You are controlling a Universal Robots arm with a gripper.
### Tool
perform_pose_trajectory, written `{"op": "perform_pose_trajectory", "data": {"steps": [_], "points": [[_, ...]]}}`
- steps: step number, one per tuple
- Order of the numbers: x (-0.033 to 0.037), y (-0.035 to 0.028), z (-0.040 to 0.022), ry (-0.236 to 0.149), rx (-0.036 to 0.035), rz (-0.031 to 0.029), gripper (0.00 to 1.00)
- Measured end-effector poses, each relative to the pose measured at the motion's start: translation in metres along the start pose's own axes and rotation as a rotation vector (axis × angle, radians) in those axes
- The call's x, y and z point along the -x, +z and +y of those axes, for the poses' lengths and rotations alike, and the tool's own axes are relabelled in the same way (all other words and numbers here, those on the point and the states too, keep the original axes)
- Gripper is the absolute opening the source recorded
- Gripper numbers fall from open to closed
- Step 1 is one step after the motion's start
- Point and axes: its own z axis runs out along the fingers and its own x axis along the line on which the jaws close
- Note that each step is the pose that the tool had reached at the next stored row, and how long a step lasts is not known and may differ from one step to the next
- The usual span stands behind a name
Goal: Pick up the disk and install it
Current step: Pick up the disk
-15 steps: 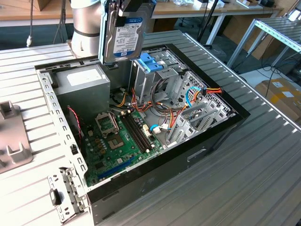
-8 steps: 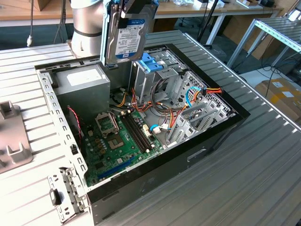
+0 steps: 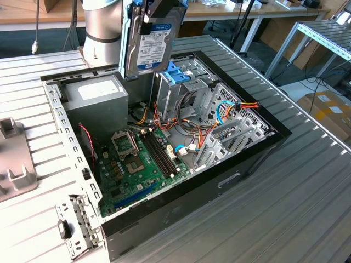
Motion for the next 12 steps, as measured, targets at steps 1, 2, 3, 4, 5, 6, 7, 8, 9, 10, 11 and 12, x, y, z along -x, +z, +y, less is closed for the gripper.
{"op": "perform_pose_trajectory", "data": {"steps": [1, 2, 3, 4, 5, 6, 7, 8, 9, 10, 11, 12], "points": [[-0.0011, -0.0001, -0.0004, 0.0, 0.0, 0.0, 0.37], [-0.0021, -0.0002, -0.0007, 0.0, 0.0, -0.0001, 0.37], [-0.0026, -0.0002, -0.0009, 0.0, -0.0001, -0.0001, 0.37], [-0.0032, -0.0003, -0.0011, 0.0, -0.0001, -0.0001, 0.37], [-0.0038, -0.0003, -0.0013, 0.0, 0.0, -0.0001, 0.37], [-0.0043, -0.0004, -0.0016, 0.0, -0.0001, -0.0001, 0.37], [-0.0054, -0.0005, -0.0021, 0.0, 0.0, -0.0001, 0.37], [-0.0068, -0.0006, -0.003, 0.0, 0.0, -0.0001, 0.37], [-0.0077, -0.0006, -0.0034, 0.0, 0.0, -0.0002, 0.37], [-0.0085, -0.0007, -0.0036, 0.0, 0.0, -0.0003, 0.37], [-0.0092, -0.0008, -0.0038, 0.0, 0.0, -0.0004, 0.37], [-0.0104, -0.0008, -0.004, 0.0, -0.0001, -0.0007, 0.37]]}}
